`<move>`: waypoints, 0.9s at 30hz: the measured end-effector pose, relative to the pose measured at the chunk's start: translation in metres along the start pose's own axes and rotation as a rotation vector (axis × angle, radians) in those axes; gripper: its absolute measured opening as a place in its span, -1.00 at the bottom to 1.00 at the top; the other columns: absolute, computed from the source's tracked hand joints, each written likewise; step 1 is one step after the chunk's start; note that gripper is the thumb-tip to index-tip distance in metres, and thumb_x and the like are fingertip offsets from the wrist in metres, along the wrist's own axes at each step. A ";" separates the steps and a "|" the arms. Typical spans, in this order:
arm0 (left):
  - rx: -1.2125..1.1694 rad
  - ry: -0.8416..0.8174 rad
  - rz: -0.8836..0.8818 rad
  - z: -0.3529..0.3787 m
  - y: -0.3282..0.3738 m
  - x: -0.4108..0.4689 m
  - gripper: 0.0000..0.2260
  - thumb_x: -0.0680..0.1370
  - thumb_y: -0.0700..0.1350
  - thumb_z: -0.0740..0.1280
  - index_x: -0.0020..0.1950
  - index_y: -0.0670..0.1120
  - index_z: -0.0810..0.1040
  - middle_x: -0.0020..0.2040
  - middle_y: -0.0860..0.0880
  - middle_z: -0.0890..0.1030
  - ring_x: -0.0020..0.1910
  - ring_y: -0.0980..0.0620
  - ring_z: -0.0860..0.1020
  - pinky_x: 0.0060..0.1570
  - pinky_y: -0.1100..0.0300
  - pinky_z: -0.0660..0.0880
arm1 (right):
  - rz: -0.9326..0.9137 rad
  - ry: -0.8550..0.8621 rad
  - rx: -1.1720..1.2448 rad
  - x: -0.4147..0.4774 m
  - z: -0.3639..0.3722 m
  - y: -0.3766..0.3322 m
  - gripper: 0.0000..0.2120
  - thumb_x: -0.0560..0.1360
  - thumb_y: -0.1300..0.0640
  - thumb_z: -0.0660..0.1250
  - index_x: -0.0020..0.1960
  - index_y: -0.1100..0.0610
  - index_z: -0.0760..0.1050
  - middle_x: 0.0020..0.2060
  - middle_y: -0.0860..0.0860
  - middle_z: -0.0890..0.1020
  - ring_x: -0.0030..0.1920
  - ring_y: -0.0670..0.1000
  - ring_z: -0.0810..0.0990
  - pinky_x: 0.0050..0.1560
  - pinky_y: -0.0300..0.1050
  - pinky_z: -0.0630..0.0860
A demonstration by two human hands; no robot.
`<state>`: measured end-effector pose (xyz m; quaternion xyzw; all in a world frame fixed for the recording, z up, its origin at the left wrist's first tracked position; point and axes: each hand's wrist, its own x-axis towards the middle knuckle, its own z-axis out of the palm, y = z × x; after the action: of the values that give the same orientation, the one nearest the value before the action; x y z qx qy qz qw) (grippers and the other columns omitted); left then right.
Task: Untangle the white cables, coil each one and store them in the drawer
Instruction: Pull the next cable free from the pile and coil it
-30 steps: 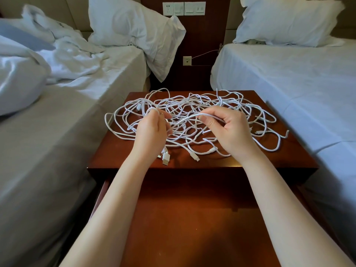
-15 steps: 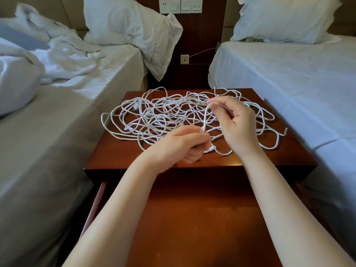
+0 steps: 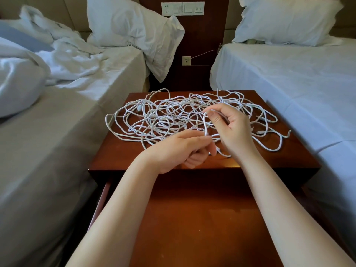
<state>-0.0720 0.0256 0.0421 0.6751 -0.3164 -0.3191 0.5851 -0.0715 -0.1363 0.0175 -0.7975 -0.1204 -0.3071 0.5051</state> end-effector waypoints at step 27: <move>0.467 0.891 0.068 -0.037 -0.025 0.006 -0.70 0.67 -0.14 0.08 -0.23 -0.11 0.43 -0.38 -0.01 0.50 -0.43 0.10 0.47 -0.41 0.32 0.43 | -0.009 -0.147 -0.024 -0.004 0.006 -0.006 -0.85 0.60 0.19 0.26 -0.13 0.01 0.45 -0.37 -0.07 0.45 -0.33 -0.13 0.42 -0.28 -0.34 0.36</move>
<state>-0.0375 0.0458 0.0206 0.8479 -0.1207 0.0987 0.5067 -0.0756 -0.1278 0.0181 -0.8234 -0.1572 -0.2514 0.4838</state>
